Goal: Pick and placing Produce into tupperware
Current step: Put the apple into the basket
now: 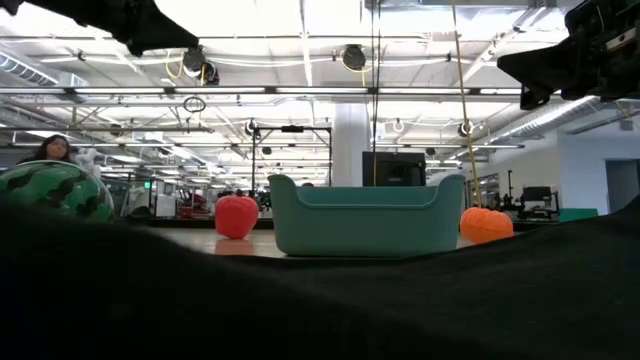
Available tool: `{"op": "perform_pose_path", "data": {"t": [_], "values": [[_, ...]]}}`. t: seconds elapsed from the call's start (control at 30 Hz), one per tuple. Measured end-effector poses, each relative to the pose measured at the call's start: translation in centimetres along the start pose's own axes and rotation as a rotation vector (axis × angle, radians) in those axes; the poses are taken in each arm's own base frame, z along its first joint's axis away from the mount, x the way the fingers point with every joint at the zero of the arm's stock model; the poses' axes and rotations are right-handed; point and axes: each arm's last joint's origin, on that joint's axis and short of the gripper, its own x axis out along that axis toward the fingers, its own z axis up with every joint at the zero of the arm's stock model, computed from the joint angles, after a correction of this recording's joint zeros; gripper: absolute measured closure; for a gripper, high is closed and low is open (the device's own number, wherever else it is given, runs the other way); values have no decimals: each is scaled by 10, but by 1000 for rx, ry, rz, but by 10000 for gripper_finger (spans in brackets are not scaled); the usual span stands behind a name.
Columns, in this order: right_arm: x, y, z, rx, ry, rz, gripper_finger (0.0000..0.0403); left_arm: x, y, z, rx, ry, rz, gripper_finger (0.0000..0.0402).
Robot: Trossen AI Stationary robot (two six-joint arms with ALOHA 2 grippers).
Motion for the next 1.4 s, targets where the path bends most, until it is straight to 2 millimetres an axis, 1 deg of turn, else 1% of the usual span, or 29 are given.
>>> {"op": "perform_pose_path", "data": {"t": [0.13, 0.2, 0.27, 0.37, 0.47, 0.63, 0.73, 0.8, 0.93, 1.1, 1.17, 1.27, 1.4], "values": [[0, 0, 0, 0, 0, 0, 403, 9, 2, 15, 17, 91, -7, 375], [0, 0, 0, 0, 0, 0, 403, 13, 3, 21, 28, 131, -1, 360], [0, 0, 0, 0, 0, 0, 403, 17, 4, 26, 37, 163, 9, 335], [0, 0, 0, 0, 0, 0, 403, 25, 5, 30, 56, 213, -3, 283], [0, 0, 0, 0, 0, 0, 403, 33, 6, 31, 60, 245, -11, 222], [0, 0, 0, 1, 0, 1, 403, 52, 7, 28, 65, 352, 7, 119], [0, 0, 0, 13, 0, 1, 403, 65, 8, 25, 48, 421, 5, 70], [0, 0, 0, 24, 0, 0, 403, 75, 8, 22, 34, 474, 4, 48], [0, 0, 0, 26, 0, 1, 403, 95, 7, 17, 26, 584, -39, 29], [0, 0, 0, 26, 0, 1, 403, 117, 2, 10, -3, 679, -182, 33], [0, 0, 0, 26, 0, 1, 403, 123, -1, 5, 23, 715, -246, 38], [0, 0, 0, 26, 0, 1, 403, 130, -5, -3, 112, 753, -328, 41], [0, 0, 0, 26, 0, 1, 403, 137, -9, -13, 186, 782, -385, 35]]}}
